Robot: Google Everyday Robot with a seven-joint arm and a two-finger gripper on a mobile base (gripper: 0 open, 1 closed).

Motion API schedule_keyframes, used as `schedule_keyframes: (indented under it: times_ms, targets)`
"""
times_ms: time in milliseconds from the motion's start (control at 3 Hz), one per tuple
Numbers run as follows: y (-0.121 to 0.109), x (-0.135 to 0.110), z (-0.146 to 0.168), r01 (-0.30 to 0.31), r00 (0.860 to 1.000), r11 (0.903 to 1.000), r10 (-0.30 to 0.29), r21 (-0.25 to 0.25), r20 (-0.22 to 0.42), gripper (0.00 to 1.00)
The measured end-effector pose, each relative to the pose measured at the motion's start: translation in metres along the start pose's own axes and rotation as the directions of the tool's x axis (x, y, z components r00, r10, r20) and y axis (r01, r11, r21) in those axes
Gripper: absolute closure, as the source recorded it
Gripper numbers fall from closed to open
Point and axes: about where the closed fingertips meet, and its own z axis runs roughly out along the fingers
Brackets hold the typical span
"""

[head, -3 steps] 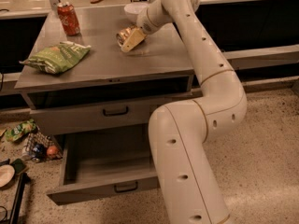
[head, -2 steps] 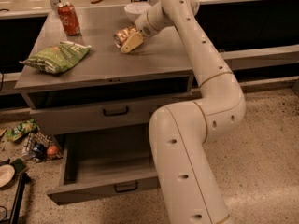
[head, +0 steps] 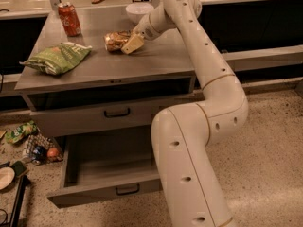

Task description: Place orange can into middle drawer

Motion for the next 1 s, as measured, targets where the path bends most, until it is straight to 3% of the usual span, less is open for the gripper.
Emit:
schedule_keyframes:
  times_ms: [333,667,1000]
  targets:
    - [0.000,-0.002,-0.002,0.000,1.000,1.0000,0.000,0.000,0.000,0.87]
    - [0.003,-0.006,-0.004,0.004,1.000,1.0000,-0.004,-0.003,-0.004,1.00]
    - [0.029,-0.069,-0.042,0.062,0.996,0.9975,-0.064,-0.034,-0.067,1.00]
